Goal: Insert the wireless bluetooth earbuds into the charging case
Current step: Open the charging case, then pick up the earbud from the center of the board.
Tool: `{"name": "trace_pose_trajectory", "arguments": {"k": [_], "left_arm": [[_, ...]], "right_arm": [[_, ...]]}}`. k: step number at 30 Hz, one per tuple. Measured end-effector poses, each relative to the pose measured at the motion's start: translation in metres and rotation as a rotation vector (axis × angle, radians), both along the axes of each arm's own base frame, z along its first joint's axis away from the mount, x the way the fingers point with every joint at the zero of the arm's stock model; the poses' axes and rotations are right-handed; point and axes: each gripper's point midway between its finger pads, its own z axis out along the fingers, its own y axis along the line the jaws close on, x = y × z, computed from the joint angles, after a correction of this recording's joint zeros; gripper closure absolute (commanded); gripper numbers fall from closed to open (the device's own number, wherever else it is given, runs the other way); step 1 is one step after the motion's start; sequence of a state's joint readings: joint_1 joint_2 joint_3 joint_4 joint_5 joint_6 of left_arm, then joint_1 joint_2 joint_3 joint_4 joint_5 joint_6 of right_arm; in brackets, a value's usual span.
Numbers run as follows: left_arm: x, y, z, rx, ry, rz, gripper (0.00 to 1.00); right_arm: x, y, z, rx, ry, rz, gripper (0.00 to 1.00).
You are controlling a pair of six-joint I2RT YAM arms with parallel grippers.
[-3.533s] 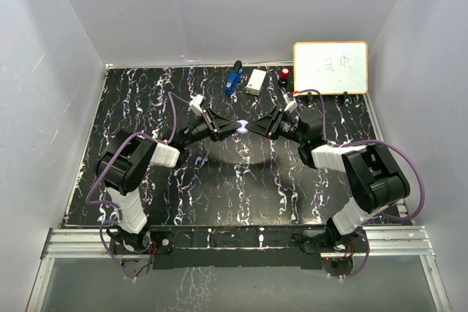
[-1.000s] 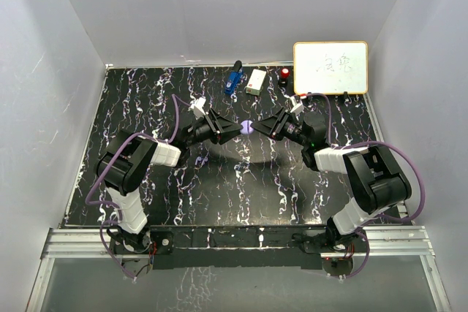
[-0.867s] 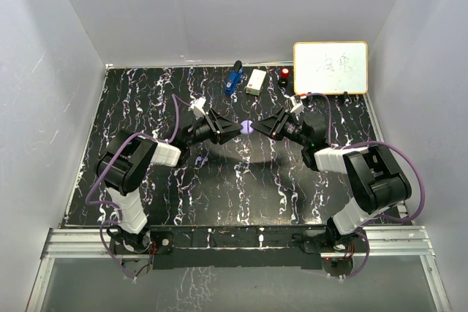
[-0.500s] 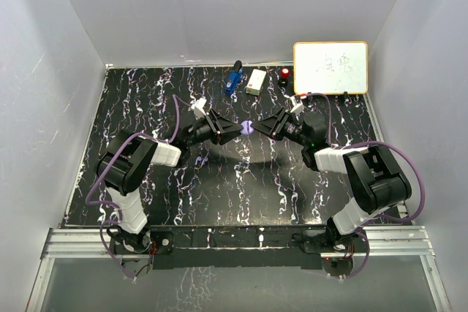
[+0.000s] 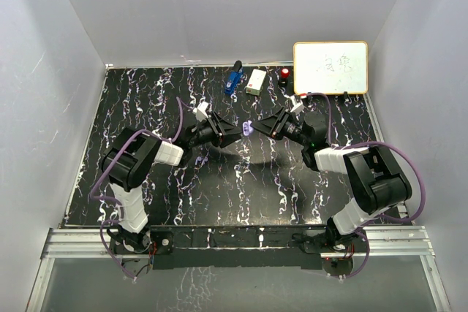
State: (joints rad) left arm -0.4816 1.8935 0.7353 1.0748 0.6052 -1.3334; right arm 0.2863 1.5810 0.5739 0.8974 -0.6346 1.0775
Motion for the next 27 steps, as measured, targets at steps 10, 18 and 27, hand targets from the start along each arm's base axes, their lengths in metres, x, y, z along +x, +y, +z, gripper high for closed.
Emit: {"name": "trace_pose_trajectory", "arguments": {"k": [10, 18, 27], "left_arm": [[-0.004, 0.025, -0.001, 0.108, 0.003, 0.092, 0.48], [-0.008, 0.067, 0.053, 0.305, -0.178, 0.233, 0.46], [-0.032, 0.109, -0.021, 0.594, -0.023, 0.268, 0.46]], "right_arm": [[-0.001, 0.000, 0.005, 0.002, -0.013, -0.003, 1.00], [-0.003, -0.002, -0.001, 0.000, 0.008, -0.009, 1.00], [-0.003, -0.002, -0.007, 0.009, 0.039, -0.010, 1.00]]}}
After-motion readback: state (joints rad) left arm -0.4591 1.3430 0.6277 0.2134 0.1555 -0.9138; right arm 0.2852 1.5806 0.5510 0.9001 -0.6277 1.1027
